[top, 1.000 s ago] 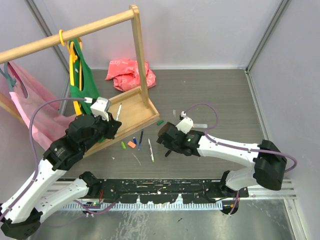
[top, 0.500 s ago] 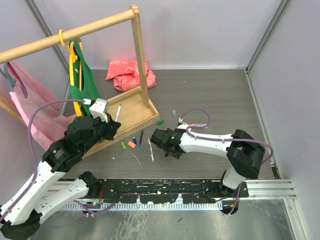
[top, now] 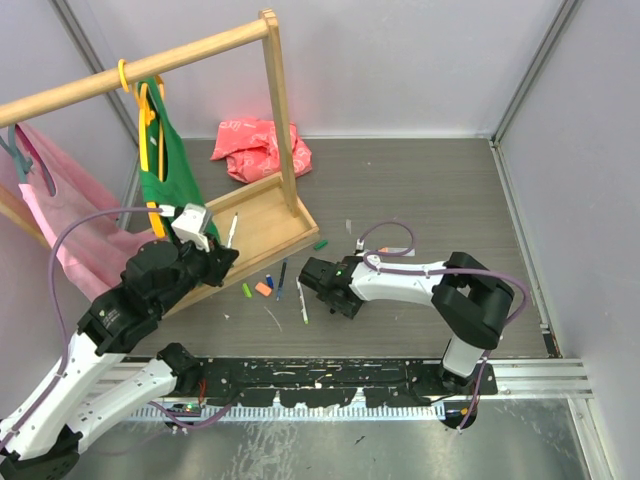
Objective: Insert the pens into the pen caps
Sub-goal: Insert the pen cap onto the pen.
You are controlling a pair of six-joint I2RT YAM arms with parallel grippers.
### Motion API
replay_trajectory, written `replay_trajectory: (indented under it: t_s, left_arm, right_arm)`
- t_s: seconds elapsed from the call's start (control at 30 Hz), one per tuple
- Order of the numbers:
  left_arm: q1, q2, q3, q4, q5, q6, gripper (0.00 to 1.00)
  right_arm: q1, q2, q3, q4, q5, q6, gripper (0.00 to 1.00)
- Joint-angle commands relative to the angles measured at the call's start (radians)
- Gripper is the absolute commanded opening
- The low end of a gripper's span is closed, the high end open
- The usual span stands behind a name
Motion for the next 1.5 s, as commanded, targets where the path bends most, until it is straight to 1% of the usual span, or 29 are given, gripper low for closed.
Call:
replay_trajectory:
  t_s: [0.0, 0.27, 0.8, 0.9, 1.07, 1.13, 1.17, 1.23, 1.3, 1.4, 1.47]
  left_arm:
    - [0.006, -0.014, 0.0, 0.035, 0.003, -0.012, 0.0]
    - [0.005, -0.016, -0.005, 0.036, 0.007, -0.012, 0.0]
    - [0.004, -0.047, -0.023, 0.03, -0.014, -0.028, 0.0]
    - [0.005, -0.055, -0.031, 0.031, -0.018, -0.033, 0.0]
    - [0.004, -0.061, -0.036, 0.031, -0.029, -0.035, 0.0]
    - [0.006, -0.06, -0.039, 0.029, -0.031, -0.033, 0.0]
    - [0.004, -0.059, -0.04, 0.029, -0.032, -0.031, 0.0]
    - [0.005, -0.056, -0.044, 0.027, -0.034, -0.03, 0.0]
    - [0.005, -0.053, -0.044, 0.026, -0.031, -0.03, 0.0]
    - [0.004, -0.044, -0.043, 0.034, -0.036, -0.037, 0.0]
    - [0.004, -0.039, -0.043, 0.05, -0.027, -0.045, 0.0]
  right_arm:
    - [-0.009, 0.021, 0.024, 0.018, 0.0, 0.016, 0.57]
    - [-0.012, 0.058, 0.027, 0.015, -0.021, -0.01, 0.48]
    - [-0.02, 0.143, 0.001, -0.004, -0.081, -0.064, 0.41]
    - [-0.019, 0.159, 0.013, -0.026, -0.067, -0.08, 0.38]
    - [-0.02, 0.163, 0.014, -0.018, -0.053, -0.091, 0.3]
    - [-0.02, 0.167, 0.015, -0.008, -0.053, -0.101, 0.24]
    - [-0.019, 0.17, 0.016, -0.005, -0.051, -0.107, 0.21]
    - [-0.02, 0.17, 0.015, 0.004, -0.048, -0.123, 0.1]
    - [-0.02, 0.158, 0.016, 0.003, -0.033, -0.132, 0.01]
    - [-0.019, 0.103, 0.012, -0.005, 0.027, -0.146, 0.0]
    - [-0.02, 0.023, 0.002, 0.009, 0.092, -0.175, 0.0]
